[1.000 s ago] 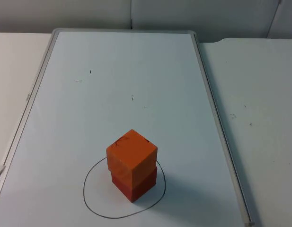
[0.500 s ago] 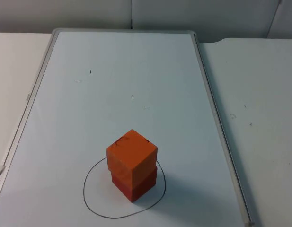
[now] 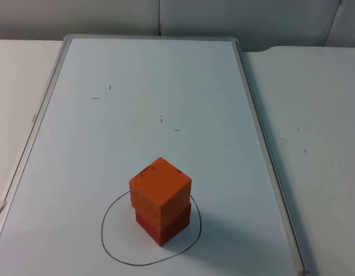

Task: Pick up one cube with the left hand and another cube with the right hand. First place the cube in the right hand at the target position, then stack the cube in the left hand on top.

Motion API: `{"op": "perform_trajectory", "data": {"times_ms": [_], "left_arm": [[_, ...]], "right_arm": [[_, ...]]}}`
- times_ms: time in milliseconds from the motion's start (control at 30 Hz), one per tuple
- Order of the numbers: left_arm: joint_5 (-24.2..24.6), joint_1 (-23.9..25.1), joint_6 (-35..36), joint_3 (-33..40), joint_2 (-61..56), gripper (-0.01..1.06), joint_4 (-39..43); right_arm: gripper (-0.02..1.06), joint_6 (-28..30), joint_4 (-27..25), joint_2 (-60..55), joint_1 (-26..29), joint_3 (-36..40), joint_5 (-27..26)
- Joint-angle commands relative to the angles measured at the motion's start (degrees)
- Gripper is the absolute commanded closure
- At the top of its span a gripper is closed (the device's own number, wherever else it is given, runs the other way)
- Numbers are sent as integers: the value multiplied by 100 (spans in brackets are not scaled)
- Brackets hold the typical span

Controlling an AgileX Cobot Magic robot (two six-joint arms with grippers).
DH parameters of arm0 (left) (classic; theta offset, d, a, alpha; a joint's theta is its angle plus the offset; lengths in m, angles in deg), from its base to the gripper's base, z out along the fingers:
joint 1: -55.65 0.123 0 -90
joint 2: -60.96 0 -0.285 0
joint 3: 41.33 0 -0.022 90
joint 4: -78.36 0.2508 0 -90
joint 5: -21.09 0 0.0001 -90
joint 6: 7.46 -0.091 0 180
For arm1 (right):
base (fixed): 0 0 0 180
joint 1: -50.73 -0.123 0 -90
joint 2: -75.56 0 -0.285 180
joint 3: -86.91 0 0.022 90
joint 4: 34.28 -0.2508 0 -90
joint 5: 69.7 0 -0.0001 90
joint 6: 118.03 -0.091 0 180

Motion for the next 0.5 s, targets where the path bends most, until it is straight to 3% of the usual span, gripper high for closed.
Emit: {"op": "perform_trajectory", "data": {"times_ms": [0,467], "left_arm": [[-32,5,42,18,-27,3,9],[-51,5,42,29,-27,3,-97]], "right_arm": [[8,0,13,9,-16,39,43],[8,-58,13,9,-16,39,167]]}}
